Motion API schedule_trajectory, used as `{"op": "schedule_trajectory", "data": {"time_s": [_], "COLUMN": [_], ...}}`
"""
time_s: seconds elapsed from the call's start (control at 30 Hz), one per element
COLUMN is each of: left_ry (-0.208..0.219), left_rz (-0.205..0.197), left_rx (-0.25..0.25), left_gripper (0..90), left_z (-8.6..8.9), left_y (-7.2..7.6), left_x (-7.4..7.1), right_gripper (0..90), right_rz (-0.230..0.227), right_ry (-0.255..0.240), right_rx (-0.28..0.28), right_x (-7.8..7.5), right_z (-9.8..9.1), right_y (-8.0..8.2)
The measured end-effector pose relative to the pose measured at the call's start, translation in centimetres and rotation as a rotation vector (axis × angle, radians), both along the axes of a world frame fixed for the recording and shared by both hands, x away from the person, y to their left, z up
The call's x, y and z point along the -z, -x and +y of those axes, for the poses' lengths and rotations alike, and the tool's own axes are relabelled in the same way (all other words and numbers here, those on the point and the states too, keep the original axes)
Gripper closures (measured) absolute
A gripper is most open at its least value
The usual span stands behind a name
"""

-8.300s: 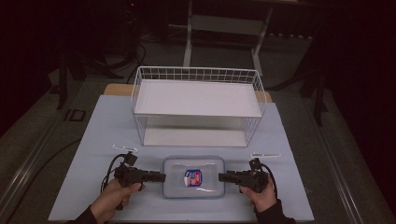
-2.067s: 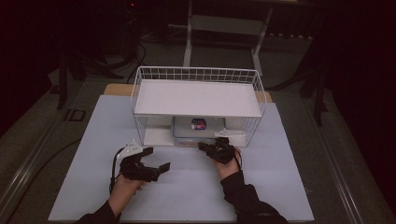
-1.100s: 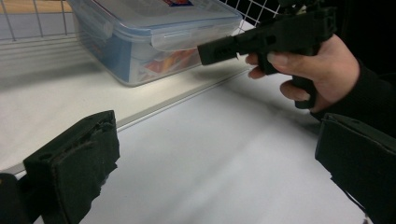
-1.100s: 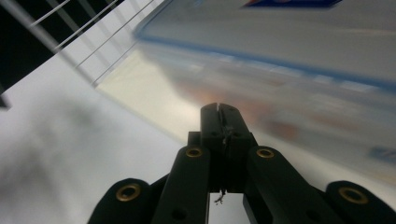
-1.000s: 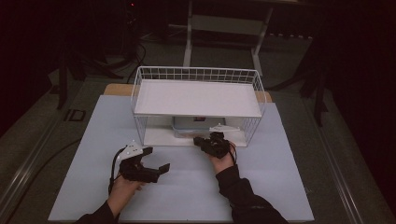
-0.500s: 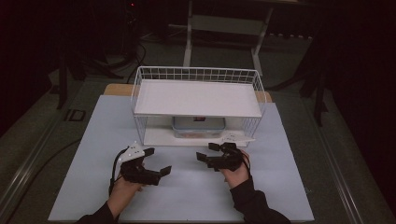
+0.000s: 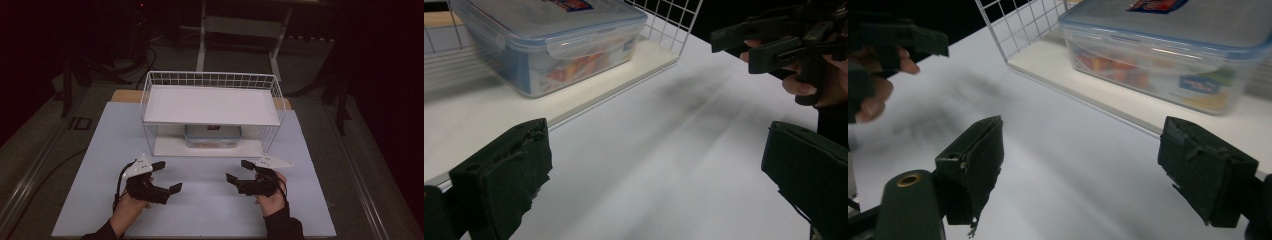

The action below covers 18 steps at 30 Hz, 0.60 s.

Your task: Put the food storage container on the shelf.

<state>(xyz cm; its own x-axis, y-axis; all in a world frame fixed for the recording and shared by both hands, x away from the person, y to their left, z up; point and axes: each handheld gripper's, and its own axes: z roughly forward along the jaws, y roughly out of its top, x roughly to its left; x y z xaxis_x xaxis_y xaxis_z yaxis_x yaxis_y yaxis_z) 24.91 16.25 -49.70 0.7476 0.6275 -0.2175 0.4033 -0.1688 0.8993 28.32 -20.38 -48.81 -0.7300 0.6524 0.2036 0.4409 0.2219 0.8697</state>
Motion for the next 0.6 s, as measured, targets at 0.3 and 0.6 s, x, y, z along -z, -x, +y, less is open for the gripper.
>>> {"op": "schedule_trajectory", "data": {"time_s": [0.3,0.6], "left_ry": [0.01,0.01], "left_rz": [-0.008,-0.004], "left_rx": [0.045,0.042], "left_gripper": [0.0,0.0], "left_z": [0.9,2.0], "left_y": [0.7,1.2], "left_x": [0.1,0.6], "right_gripper": [18.0,18.9], "right_rz": [-0.039,-0.043], "right_ry": [0.013,0.019], "right_rx": [0.019,0.034], "right_x": [0.0,0.1], "right_z": [-1.9,-4.2], "right_y": [2.0,3.7]}}
